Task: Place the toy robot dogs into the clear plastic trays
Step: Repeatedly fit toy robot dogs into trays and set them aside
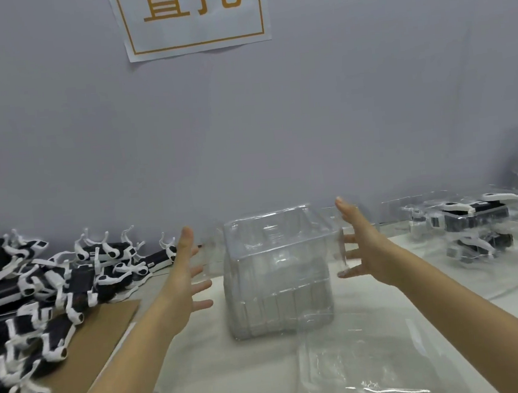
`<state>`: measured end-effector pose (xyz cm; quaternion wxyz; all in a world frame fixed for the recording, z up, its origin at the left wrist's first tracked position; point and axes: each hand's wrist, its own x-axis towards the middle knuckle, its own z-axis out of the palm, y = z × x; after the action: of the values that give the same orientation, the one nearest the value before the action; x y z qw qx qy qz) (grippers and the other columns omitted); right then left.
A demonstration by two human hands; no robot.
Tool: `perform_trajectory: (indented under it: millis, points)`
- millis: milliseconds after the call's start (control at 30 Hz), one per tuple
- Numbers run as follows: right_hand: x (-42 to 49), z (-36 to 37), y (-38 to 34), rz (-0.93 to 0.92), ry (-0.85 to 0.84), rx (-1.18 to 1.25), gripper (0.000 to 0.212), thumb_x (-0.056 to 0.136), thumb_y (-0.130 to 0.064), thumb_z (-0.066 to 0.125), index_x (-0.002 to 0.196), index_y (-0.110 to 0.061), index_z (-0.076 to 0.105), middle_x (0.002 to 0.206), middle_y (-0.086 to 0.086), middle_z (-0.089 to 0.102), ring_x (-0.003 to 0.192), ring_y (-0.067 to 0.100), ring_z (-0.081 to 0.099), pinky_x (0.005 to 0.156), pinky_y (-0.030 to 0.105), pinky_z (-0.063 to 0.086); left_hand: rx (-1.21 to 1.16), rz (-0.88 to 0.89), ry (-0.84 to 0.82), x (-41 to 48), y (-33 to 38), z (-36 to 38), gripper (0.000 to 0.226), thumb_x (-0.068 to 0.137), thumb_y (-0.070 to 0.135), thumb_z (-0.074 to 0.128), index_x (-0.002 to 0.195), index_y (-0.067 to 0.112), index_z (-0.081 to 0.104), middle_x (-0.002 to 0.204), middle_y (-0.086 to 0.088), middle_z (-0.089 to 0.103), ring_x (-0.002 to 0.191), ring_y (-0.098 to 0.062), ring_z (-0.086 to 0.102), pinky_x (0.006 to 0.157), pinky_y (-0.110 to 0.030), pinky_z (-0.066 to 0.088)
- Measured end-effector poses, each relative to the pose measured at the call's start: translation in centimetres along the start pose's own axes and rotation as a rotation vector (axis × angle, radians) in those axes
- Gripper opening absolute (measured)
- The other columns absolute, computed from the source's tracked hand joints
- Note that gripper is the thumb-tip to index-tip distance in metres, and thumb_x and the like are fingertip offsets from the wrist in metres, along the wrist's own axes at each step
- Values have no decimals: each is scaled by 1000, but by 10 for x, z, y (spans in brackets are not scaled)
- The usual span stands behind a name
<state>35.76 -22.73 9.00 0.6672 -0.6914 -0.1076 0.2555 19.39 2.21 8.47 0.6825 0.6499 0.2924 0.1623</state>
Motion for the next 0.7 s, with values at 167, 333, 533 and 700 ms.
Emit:
perform_trajectory:
  millis: [167,333,533,700]
  points:
    - [-26,2,28,-156,-177,-203,99,46,-64,83,123,-75,21,140,-10,36,108,13,59,71,37,61,223,133,-210,-31,-53,19,143,30,74,87,148,48,11,142,15,35,125,-7,43,90,-27,43]
    - [-10,27,42,-329,50,-418,107,68,-34,86,145,-53,14,149,-2,35,101,21,62,49,24,54,470,313,271,-10,-81,45,80,63,39,90,130,27,47,106,18,60,105,-10,59,83,-26,46]
    - [7,37,35,-338,150,-435,105,76,-32,82,153,-38,11,155,6,33,110,24,56,45,25,54,375,326,335,3,-79,68,78,70,37,86,134,20,45,123,6,59,121,-16,56,94,-32,45]
    - [-13,12,20,-401,211,-368,118,61,-44,86,153,-34,13,149,9,35,110,26,57,62,35,56,358,227,235,0,-68,32,112,75,14,81,155,20,2,153,-11,30,135,-27,39,101,-32,39]
